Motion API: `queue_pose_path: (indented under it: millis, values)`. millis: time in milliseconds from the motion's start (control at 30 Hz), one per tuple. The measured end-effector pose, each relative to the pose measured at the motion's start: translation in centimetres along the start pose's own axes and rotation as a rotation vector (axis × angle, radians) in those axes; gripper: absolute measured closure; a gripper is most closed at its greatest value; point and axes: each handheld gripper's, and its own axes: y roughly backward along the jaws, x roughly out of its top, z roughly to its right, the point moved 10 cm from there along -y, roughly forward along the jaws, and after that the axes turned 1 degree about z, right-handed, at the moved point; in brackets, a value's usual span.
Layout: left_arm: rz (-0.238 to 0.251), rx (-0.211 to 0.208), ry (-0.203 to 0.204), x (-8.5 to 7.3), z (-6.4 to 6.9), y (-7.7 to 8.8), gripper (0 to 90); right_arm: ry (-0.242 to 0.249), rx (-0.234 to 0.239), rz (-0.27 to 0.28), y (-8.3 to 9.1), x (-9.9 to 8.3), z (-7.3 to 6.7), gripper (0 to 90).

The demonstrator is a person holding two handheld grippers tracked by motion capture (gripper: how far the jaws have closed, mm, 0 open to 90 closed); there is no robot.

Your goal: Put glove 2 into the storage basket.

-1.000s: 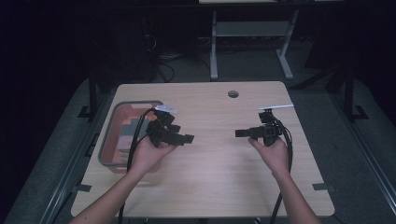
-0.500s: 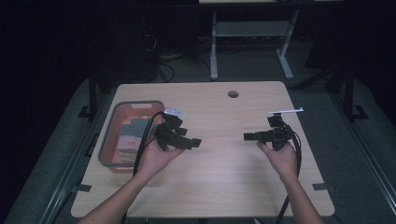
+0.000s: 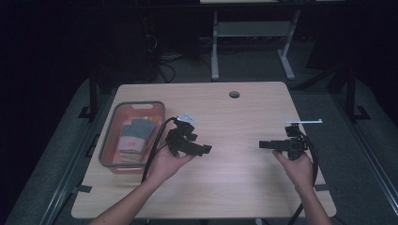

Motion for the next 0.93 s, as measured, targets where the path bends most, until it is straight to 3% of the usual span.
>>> queue_pose_path:
  millis: [433,800,900,933]
  values:
    - [-0.003,-0.030,0.014,-1.1,1.1,-1.8,24.9,-0.018,-0.010,0.001,1.0,-2.1,2.3,33.2]
    - [0.013,-0.060,0.010,-2.7,2.7,-2.1,24.8,-0.006,-0.008,0.005,1.7,-4.6,2.6,32.1]
    - [0.000,-0.037,-0.045,-3.8,2.9,-1.8,24.7,0.000,0.005,0.022,1.9,-5.3,2.1,31.6]
    - [0.006,-0.039,-0.037,-4.1,3.1,-1.8,24.7,0.005,0.005,0.028,2.0,-5.6,2.0,31.5]
